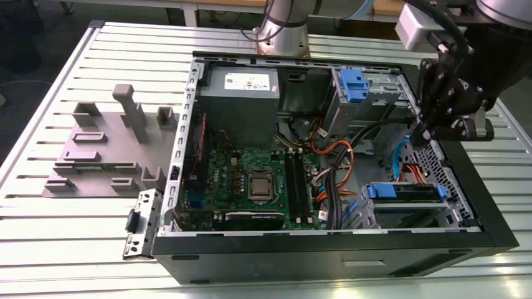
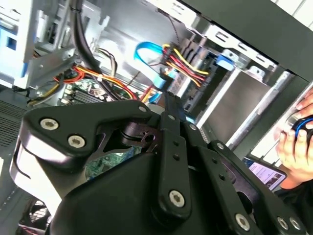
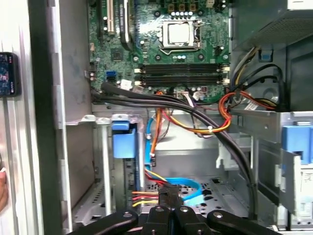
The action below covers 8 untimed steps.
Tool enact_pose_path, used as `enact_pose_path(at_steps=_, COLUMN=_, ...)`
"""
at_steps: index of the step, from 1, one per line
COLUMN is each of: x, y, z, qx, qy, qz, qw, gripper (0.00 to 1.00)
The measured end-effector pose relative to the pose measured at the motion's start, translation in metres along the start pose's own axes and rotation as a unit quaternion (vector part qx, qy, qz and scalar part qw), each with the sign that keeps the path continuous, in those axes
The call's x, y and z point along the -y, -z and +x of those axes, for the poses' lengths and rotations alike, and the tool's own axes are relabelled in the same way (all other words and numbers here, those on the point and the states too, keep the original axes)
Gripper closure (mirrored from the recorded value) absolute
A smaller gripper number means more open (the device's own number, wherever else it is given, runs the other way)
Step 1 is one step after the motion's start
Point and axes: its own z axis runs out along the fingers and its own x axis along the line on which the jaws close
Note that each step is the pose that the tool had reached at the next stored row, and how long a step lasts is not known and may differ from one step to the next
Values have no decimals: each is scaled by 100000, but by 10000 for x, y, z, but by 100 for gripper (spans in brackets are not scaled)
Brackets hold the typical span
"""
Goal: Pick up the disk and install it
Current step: 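Insert the second disk wire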
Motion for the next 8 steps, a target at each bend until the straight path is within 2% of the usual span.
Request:
enact_pose_path(at_steps=3, x=-1, y=0, z=-87, qx=-269, qy=25, qz=-121, qw=100000, gripper=89)
enact_pose_path(at_steps=5, x=5, y=0, z=-126, qx=-730, qy=48, qz=-264, qw=99997, gripper=89)
enact_pose_path(at_steps=8, x=29, y=-3, z=-144, qx=-1402, qy=93, qz=-517, qw=99989, gripper=89)
